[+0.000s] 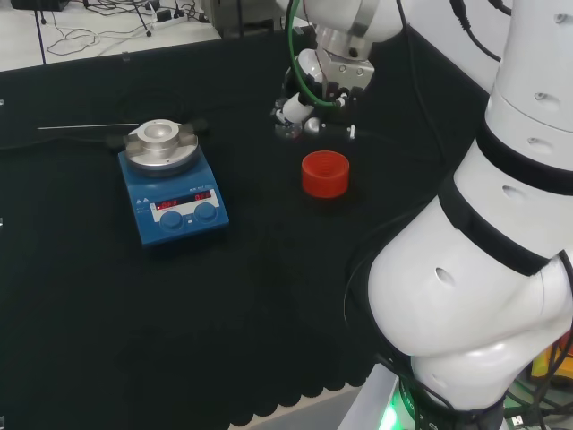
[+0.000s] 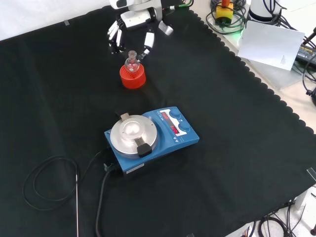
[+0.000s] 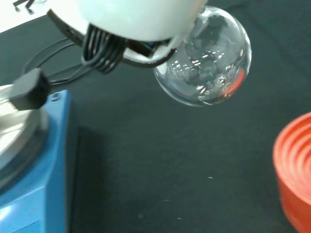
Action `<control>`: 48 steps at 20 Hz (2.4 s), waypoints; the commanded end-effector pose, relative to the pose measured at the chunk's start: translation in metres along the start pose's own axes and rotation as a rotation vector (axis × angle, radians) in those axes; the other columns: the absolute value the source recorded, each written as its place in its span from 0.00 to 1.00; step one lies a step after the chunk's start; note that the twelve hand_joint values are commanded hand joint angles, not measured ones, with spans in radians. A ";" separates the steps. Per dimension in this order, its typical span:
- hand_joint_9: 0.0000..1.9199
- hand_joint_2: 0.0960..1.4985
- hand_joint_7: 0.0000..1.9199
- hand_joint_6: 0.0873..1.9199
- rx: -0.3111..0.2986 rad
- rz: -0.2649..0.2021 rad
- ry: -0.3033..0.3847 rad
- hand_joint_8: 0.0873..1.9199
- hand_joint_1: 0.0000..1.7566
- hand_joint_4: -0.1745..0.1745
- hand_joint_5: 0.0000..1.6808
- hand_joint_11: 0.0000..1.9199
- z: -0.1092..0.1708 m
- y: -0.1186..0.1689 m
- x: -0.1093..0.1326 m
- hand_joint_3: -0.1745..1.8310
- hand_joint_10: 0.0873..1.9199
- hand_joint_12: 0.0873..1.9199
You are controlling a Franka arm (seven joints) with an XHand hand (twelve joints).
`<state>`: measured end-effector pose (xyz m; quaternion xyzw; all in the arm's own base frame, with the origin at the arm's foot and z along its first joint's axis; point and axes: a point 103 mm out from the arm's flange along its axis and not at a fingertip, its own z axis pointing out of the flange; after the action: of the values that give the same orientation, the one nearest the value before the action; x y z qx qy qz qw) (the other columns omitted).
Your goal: Place the round-bottom flask on the heater.
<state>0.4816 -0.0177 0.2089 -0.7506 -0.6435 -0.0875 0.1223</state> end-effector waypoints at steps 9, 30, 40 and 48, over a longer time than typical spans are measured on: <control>0.44 0.33 0.35 0.39 -0.005 -0.107 -0.028 0.31 0.66 0.68 0.75 0.30 -0.027 0.027 0.054 0.52 0.23 0.64; 0.45 0.33 0.35 0.39 0.055 -0.255 -0.024 0.31 0.66 0.68 0.75 0.30 -0.004 0.054 0.145 0.53 0.23 0.64; 0.45 0.32 0.35 0.39 0.075 -0.308 -0.011 0.31 0.66 0.69 0.75 0.30 0.010 0.054 0.168 0.53 0.23 0.64; 0.45 0.32 0.35 0.39 0.098 -0.333 -0.017 0.31 0.66 0.69 0.75 0.30 0.023 0.058 0.183 0.53 0.23 0.64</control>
<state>0.5645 0.1449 0.2392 -0.6332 -0.7587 -0.0733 0.1344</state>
